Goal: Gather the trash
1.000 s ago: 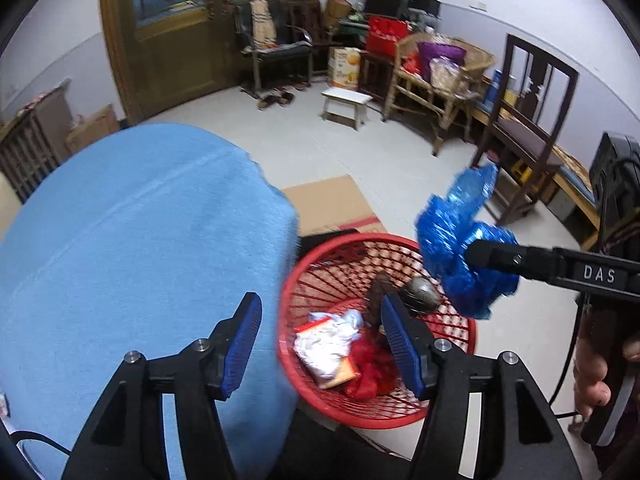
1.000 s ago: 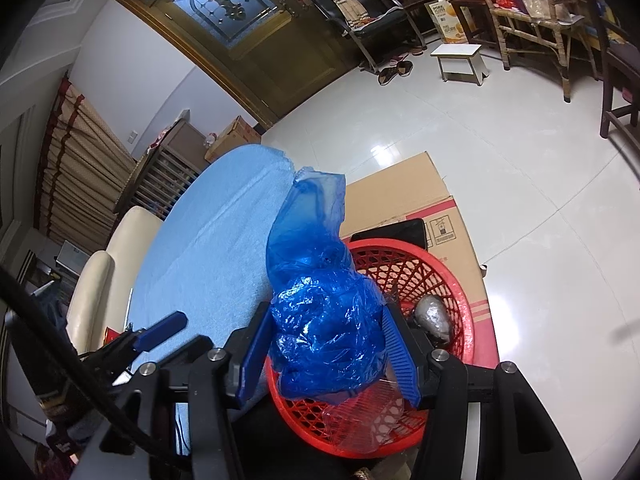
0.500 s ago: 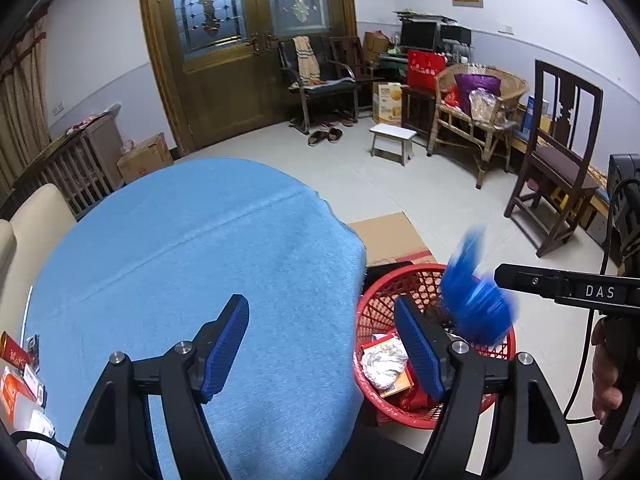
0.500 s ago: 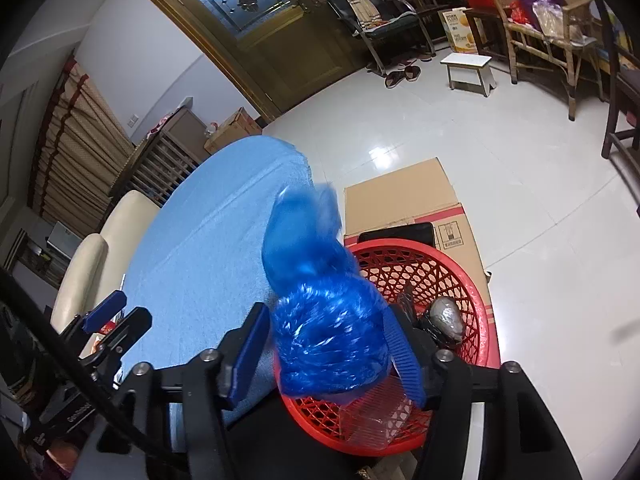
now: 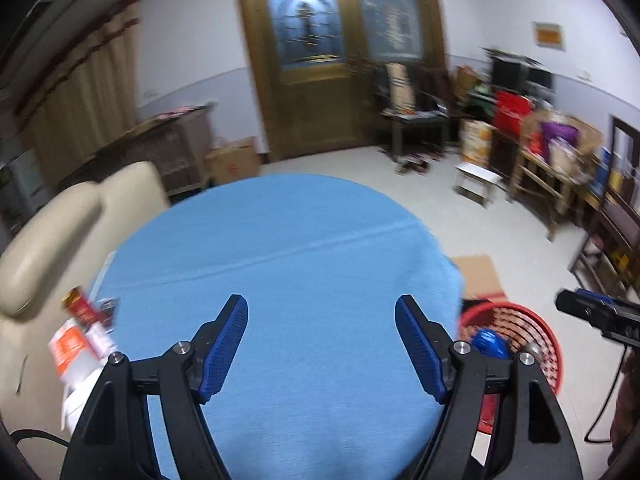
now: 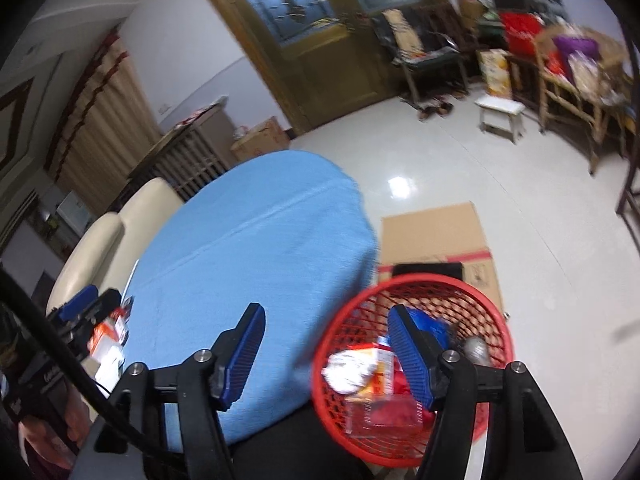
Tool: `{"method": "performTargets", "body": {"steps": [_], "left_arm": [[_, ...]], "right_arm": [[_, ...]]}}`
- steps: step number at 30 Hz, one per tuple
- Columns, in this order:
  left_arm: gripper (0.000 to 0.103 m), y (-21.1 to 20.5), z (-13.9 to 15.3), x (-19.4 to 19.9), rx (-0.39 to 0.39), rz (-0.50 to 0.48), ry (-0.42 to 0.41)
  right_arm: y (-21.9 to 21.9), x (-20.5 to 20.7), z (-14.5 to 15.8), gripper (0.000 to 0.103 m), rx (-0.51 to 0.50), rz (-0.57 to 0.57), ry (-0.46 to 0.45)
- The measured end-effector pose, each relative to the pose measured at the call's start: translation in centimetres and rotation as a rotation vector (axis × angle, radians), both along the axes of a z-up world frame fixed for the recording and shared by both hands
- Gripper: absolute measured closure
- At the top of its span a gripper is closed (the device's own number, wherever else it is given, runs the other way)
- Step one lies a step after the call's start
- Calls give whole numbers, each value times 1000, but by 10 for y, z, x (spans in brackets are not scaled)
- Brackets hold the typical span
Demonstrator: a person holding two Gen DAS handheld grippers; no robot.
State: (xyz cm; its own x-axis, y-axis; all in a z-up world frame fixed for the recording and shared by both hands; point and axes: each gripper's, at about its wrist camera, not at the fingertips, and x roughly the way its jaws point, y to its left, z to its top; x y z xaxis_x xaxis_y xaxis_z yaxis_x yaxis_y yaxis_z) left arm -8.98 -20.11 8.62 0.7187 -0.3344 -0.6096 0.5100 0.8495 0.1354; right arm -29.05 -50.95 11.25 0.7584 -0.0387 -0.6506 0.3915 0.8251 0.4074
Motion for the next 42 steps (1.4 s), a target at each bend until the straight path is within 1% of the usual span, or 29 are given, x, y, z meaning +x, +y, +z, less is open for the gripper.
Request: {"method": "performTargets", "body": {"steps": [4, 7, 12, 14, 17, 19, 20, 21, 22, 24, 27, 34, 35, 38, 42], "left_arm": [[26, 44, 17, 7, -14, 135, -34], [26, 72, 30, 7, -6, 221, -65], [26, 113, 46, 5, -25, 310, -97], [26, 130, 53, 4, -35, 341, -109], [26, 147, 60, 2, -50, 352, -118], [26, 158, 65, -3, -55, 377, -137], [24, 163, 67, -5, -57, 387, -145], [17, 166, 68, -5, -57, 393, -147], [14, 170, 71, -8, -57, 405, -153], [13, 176, 74, -10, -60, 418, -171], [13, 185, 83, -15, -63, 433, -204], [13, 200, 98, -26, -76, 463, -242], [12, 201, 100, -28, -78, 467, -245], [6, 208, 105, -34, -84, 480, -253], [6, 210, 109, -41, -82, 496, -266]], "right_arm": [[42, 18, 26, 36, -103, 95, -51], [74, 29, 45, 36, -174, 159, -95], [130, 44, 80, 36, -270, 257, -179], [147, 46, 89, 36, -296, 282, -207], [173, 49, 104, 36, -332, 319, -245], [191, 52, 113, 35, -357, 337, -258], [196, 53, 116, 35, -363, 345, -264], [203, 53, 120, 35, -369, 356, -273], [209, 54, 123, 35, -376, 360, -278], [218, 54, 130, 35, -385, 366, -291], [228, 55, 136, 35, -391, 370, -306], [242, 58, 148, 35, -390, 374, -315], [244, 58, 149, 35, -392, 378, -316], [249, 56, 151, 35, -405, 384, -321], [255, 52, 150, 35, -413, 383, -321]]}}
